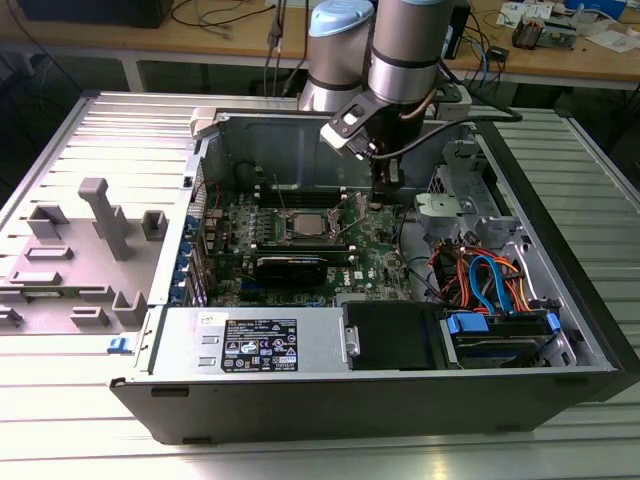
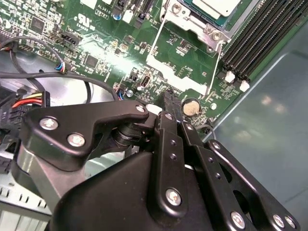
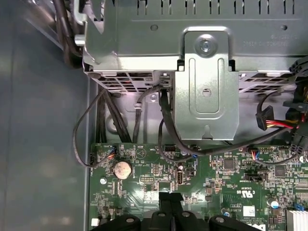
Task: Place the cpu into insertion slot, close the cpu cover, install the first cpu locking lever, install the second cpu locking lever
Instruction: 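Close the cpu cover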
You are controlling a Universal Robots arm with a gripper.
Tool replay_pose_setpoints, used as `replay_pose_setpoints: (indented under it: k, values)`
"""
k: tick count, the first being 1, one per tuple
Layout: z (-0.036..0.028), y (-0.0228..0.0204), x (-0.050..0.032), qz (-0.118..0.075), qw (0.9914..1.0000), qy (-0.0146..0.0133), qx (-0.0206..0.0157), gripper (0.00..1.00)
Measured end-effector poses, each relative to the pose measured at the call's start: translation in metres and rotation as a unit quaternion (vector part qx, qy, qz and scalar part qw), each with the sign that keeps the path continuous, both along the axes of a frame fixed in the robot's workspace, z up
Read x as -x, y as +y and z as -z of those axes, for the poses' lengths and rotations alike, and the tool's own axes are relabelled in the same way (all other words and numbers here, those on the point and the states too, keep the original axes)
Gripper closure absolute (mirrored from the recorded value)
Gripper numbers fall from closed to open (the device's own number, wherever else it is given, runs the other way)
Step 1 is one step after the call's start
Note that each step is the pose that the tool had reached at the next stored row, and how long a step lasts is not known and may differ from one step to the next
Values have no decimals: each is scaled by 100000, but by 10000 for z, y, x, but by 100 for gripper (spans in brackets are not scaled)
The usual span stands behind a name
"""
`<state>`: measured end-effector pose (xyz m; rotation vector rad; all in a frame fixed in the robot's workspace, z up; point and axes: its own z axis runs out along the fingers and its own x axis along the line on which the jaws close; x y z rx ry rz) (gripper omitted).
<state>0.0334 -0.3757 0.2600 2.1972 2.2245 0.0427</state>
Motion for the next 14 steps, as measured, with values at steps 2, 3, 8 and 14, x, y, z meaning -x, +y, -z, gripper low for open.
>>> replay_pose_setpoints:
  k: [2, 3, 8, 14]
  values:
    - [42, 0, -16, -4, 99999, 452, 0, 89]
    - [59, 0, -16, -3, 99999, 519, 1, 89]
    - [145, 0, 6, -8, 99998, 590, 11, 89]
    - [146, 0, 29, -3, 99998, 589, 0, 89]
